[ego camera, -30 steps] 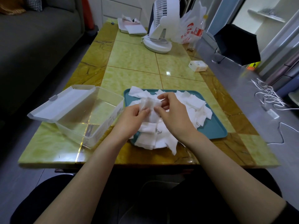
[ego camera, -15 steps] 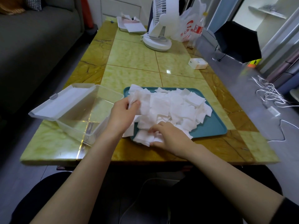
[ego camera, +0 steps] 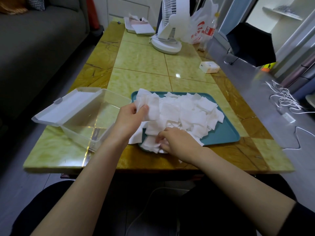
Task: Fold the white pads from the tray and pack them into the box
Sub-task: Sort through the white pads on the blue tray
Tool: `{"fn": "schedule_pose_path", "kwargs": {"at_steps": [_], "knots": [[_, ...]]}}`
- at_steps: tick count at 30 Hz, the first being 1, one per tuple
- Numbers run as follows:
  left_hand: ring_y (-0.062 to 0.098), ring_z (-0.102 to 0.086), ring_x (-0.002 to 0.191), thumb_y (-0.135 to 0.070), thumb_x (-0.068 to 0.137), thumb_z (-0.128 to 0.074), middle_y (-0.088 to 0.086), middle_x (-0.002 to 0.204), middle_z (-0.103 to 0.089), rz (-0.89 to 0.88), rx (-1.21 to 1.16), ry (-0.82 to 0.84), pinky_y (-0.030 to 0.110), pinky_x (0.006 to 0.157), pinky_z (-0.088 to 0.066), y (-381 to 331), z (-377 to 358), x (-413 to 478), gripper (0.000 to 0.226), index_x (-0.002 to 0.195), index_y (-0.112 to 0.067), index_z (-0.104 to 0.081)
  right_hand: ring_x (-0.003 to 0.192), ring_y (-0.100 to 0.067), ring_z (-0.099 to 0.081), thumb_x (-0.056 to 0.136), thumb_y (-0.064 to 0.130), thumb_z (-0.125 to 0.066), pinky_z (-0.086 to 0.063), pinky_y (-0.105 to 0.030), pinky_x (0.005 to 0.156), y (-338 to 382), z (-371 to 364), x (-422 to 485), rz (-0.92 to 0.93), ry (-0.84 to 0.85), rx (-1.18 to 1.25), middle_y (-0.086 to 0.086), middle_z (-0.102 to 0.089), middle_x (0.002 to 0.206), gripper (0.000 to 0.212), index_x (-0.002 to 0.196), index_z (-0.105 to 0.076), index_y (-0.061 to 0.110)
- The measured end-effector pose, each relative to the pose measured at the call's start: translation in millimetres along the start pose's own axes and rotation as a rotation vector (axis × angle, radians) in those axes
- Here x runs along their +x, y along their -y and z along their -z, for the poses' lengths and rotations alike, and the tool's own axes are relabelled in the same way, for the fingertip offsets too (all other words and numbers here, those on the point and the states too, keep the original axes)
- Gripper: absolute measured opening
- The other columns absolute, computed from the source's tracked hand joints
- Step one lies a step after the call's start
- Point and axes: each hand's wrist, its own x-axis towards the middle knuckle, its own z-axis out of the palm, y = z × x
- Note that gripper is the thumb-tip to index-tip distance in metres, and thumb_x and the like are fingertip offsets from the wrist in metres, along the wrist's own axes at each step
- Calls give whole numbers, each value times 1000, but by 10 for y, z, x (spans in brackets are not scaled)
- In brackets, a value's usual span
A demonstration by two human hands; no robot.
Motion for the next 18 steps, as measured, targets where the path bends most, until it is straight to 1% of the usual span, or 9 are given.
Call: {"fn": "schedule_pose_path", "kwargs": {"at_steps": [3, 6, 8, 11, 12, 14, 16, 17, 18], "knots": [[19, -48, 78, -21, 95, -53, 8, 84, -53, 24, -14, -5, 35, 72, -38, 0, 28, 0, 35, 97, 13, -59, 103, -24, -52, 93, 28, -50, -38, -34, 83, 24, -26, 31, -5, -64, -10, -5, -61, 110, 24, 110, -65, 21], [19, -51, 77, -28, 89, -55, 9, 83, -55, 12, -2, -21, 35, 72, -40, -9, 56, -5, 41, 96, 12, -59, 96, -19, -55, 94, 26, -50, -41, -29, 81, -5, 20, 50, -89, -176, 199, -3, -63, 103, 22, 105, -65, 15], [21, -54, 78, -30, 88, -54, 15, 84, -58, 1, 13, -42, 36, 71, -45, -12, 68, -13, 42, 97, 11, -60, 90, -16, -56, 94, 24, -50, -45, -28, 80, -31, 70, 65, -145, -236, 318, -1, -63, 96, 19, 101, -63, 12], [29, -59, 83, -26, 92, -52, 30, 98, -63, -11, 54, -68, 44, 77, -52, -10, 76, -19, 37, 100, 10, -61, 82, -14, -56, 94, 23, -50, -46, -27, 77, -73, 145, 96, -214, -311, 403, 3, -60, 87, 17, 96, -64, 13], [33, -61, 87, -25, 93, -52, 31, 103, -63, -9, 65, -72, 46, 80, -53, -13, 73, -19, 36, 101, 9, -62, 80, -12, -56, 94, 23, -50, -45, -25, 75, -91, 171, 106, -227, -347, 420, 5, -60, 85, 17, 94, -65, 13], [38, -63, 94, -24, 95, -51, 29, 106, -63, 1, 74, -78, 50, 84, -52, -17, 65, -23, 34, 102, 7, -63, 76, -9, -55, 94, 25, -52, -43, -23, 71, -121, 239, 117, -244, -455, 431, 7, -60, 82, 17, 90, -65, 15], [37, -64, 95, -23, 96, -50, 27, 104, -65, 12, 71, -104, 48, 79, -54, -20, 65, -20, 31, 103, 5, -63, 70, -9, -54, 94, 25, -51, -43, -23, 66, -142, 330, 128, -273, -576, 447, 6, -59, 80, 16, 86, -61, 15], [35, -64, 94, -23, 96, -49, 25, 104, -66, 16, 61, -122, 41, 71, -56, -25, 66, -17, 31, 104, 4, -62, 68, -10, -53, 94, 25, -50, -43, -24, 65, -148, 377, 135, -291, -636, 454, 5, -59, 80, 15, 86, -58, 16], [33, -65, 93, -23, 97, -48, 23, 104, -66, 21, 45, -137, 33, 64, -55, -31, 69, -12, 30, 105, 3, -62, 68, -12, -52, 94, 24, -50, -43, -26, 64, -153, 413, 142, -307, -690, 452, 4, -59, 82, 13, 86, -56, 16]]}}
